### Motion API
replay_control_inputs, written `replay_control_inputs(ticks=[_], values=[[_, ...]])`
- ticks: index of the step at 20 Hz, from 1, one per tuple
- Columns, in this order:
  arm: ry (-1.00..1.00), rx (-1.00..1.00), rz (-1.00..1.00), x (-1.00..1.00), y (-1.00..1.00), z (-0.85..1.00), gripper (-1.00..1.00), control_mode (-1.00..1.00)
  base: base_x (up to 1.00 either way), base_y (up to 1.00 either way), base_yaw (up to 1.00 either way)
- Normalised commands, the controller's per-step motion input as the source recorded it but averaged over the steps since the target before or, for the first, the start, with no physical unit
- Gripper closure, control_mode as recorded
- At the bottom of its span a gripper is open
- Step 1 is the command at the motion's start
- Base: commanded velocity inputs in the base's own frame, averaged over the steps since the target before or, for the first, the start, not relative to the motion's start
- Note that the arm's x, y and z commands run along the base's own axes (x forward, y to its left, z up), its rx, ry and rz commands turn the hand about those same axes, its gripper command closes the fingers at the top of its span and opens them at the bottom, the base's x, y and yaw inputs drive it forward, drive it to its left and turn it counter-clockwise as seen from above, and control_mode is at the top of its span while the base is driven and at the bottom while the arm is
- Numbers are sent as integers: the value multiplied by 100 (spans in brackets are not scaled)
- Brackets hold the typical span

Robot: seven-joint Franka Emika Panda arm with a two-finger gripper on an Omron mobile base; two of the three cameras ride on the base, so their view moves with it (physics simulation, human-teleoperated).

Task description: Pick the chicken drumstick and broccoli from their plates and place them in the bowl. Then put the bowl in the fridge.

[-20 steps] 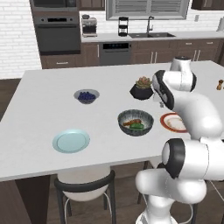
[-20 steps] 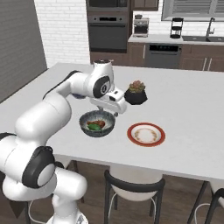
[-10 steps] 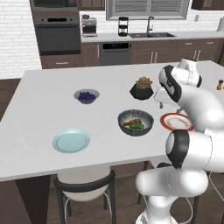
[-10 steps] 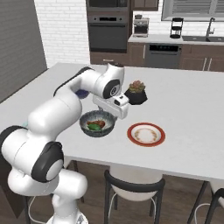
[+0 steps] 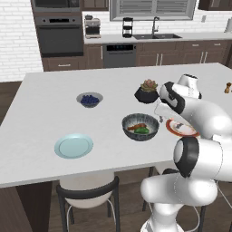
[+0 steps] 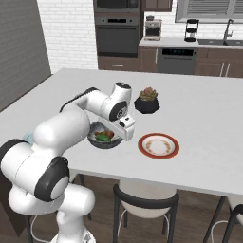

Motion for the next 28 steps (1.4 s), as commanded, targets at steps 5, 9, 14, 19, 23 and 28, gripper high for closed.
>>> replay_control_inputs(ticks=[5,9,14,19,23,28], values=[[-2,5,0,13,0,-41,-100,-100,0,0,0],[0,1,0,32,0,-19,-100,-100,0,0,0],[0,0,0,41,0,-14,-100,-100,0,0,0],[0,0,0,31,5,-29,-100,-100,0,0,0],[0,0,0,27,8,-33,-100,-100,0,0,0],[0,0,0,21,5,-29,-100,-100,0,0,0]])
